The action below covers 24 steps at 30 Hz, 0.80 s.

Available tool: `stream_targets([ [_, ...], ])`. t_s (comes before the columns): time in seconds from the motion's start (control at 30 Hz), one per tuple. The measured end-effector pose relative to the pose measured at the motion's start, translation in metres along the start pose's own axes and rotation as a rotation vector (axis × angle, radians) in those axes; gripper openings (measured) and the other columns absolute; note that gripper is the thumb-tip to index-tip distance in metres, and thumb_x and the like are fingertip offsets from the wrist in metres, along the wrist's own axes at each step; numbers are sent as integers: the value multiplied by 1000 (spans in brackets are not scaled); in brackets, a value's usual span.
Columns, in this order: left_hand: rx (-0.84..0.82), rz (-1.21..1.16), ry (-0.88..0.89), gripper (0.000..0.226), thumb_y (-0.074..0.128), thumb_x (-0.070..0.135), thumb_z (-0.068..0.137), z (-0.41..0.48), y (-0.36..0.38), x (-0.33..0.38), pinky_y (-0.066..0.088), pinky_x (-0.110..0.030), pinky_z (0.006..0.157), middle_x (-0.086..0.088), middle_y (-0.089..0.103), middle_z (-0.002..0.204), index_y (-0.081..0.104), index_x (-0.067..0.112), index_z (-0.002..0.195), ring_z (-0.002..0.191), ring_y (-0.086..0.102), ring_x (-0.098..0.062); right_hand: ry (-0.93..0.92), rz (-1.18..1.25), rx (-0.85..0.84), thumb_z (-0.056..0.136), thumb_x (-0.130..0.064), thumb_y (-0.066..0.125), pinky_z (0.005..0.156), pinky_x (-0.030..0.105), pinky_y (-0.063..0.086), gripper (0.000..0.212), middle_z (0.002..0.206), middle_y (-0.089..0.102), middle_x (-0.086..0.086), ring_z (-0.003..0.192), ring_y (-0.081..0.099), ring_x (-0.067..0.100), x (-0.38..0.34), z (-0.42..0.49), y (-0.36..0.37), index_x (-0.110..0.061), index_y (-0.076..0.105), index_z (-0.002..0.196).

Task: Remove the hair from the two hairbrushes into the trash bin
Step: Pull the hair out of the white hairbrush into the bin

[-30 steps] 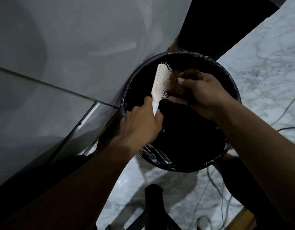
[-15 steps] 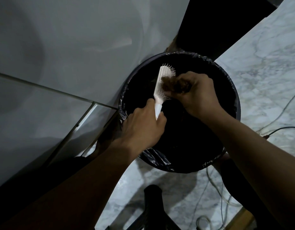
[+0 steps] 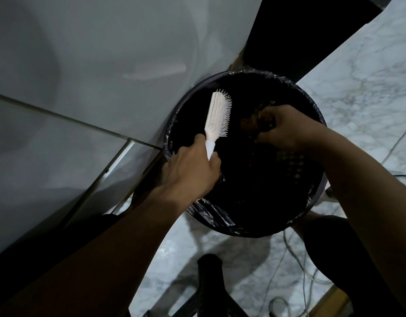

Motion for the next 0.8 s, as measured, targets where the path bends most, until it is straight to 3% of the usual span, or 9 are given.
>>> stream_targets([
  [0.13, -13, 18, 14, 25, 47, 46, 99, -1, 0, 0, 40, -38, 65, -8, 64, 97, 35, 24, 98, 75, 52, -31, 75, -179, -101, 80, -20, 78, 87, 39, 56, 42, 112, 69, 10, 98, 66, 29, 8, 5, 3, -19, 63, 120],
  [0.2, -13, 15, 14, 25, 47, 46, 98, -1, 0, 0, 39, -38, 65, -8, 64, 97, 34, 24, 98, 75, 52, -31, 68, -192, -103, 79, -23, 79, 92, 39, 54, 45, 113, 68, 10, 102, 65, 30, 7, 4, 7, -20, 63, 121],
  [0.4, -16, 2, 18, 25, 47, 45, 100, -2, -1, 0, 38, -36, 63, -3, 57, 90, 35, 24, 99, 72, 50, -27, 56, -166, -87, 77, -26, 82, 87, 31, 47, 44, 112, 66, 4, 103, 62, 24, 4, 4, 11, -22, 64, 117],
  [0.67, -19, -8, 31, 25, 47, 45, 100, -2, 0, -1, 39, -36, 63, -4, 60, 91, 36, 23, 99, 72, 53, -28, 122, -223, -148, 76, -33, 83, 89, 31, 44, 68, 130, 61, 7, 105, 55, 21, 6, 4, 14, -24, 55, 137],
  [0.8, -21, -8, 106, 24, 48, 45, 99, -2, 2, -1, 39, -36, 60, -4, 62, 89, 37, 24, 97, 70, 56, -30, 52, -42, -37, 87, -24, 74, 87, 23, 44, 64, 130, 60, 4, 113, 60, 21, -2, 3, 16, -21, 48, 145],
])
Point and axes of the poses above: each hand's wrist, its own z-axis towards the middle knuckle, its own y-axis out of the palm, x = y × z, the point moved 1 cm from there along z, towards the middle knuckle
